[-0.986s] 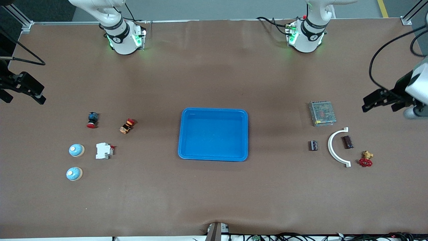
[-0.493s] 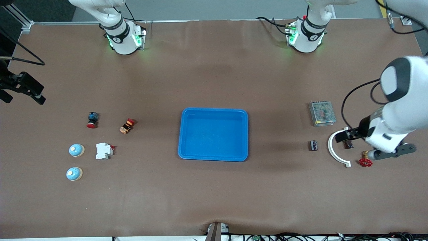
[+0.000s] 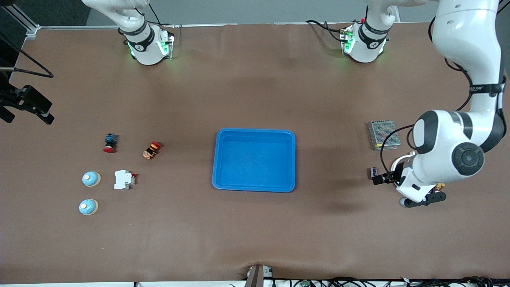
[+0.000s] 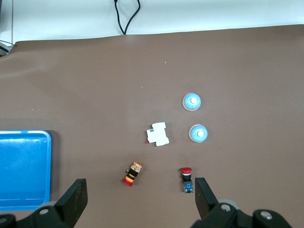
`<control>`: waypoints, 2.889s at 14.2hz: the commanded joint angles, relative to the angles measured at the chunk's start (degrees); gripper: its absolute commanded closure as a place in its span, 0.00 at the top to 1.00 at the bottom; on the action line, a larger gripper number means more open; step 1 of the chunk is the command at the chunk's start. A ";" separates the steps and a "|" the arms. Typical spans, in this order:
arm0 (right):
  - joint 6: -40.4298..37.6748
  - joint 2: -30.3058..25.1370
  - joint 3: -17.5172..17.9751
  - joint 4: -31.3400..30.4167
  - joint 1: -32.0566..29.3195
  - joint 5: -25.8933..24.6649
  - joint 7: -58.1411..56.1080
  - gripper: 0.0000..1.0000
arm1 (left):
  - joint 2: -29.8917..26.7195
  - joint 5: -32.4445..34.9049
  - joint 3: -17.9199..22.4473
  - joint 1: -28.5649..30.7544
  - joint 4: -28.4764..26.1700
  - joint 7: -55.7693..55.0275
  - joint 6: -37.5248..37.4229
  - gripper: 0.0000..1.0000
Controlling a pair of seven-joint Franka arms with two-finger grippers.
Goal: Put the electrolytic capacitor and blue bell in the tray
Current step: 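Lower the left gripper onto the capacitor while the right gripper reaches the bells, then close the left gripper on the capacitor while the right gripper grasps a bell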
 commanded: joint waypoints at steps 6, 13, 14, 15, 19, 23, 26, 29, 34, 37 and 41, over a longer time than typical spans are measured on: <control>-0.64 0.60 0.51 -1.39 -0.20 0.44 5.53 1.00 | -0.28 1.81 0.37 0.12 -10.29 0.11 10.60 1.00; 16.93 5.59 0.51 -18.89 1.29 0.53 10.65 1.00 | -1.17 3.65 0.37 0.47 -19.18 0.11 19.40 1.00; 17.38 8.13 0.51 -18.98 1.21 0.53 10.65 1.00 | -1.17 3.65 0.37 0.47 -19.62 0.11 19.75 1.00; 18.08 10.59 0.42 -18.90 0.94 0.35 10.65 1.00 | -1.08 3.65 0.37 0.56 -19.88 0.11 20.10 1.00; 26.93 19.21 0.07 -18.37 -1.60 -2.70 8.81 1.00 | -0.73 3.92 0.37 0.65 -19.97 0.11 20.19 1.00; 34.67 28.35 0.07 -15.56 -5.29 -4.66 -1.27 1.00 | -0.37 3.83 0.46 0.65 -19.97 0.02 20.19 0.67; 40.39 33.63 0.07 -15.47 -8.72 -4.66 -11.21 1.00 | -0.37 3.83 0.55 0.65 -19.97 -0.07 20.19 0.37; 41.73 35.66 0.07 -15.56 -10.39 -4.66 -14.39 1.00 | -0.29 3.83 0.63 0.73 -19.89 -0.15 20.19 0.13; 42.16 36.63 -0.02 -15.56 -12.59 -4.83 -18.87 1.00 | -0.64 3.83 0.72 0.73 -19.63 -0.16 19.85 0.00; 42.78 36.81 -0.02 -15.65 -13.99 -4.83 -21.42 1.00 | -2.56 3.83 0.64 0.47 -17.52 -0.59 16.43 0.00; 42.87 37.60 -0.02 -15.91 -14.96 -4.83 -21.60 1.00 | -4.41 3.83 -0.42 -3.47 -12.25 -9.09 8.52 0.00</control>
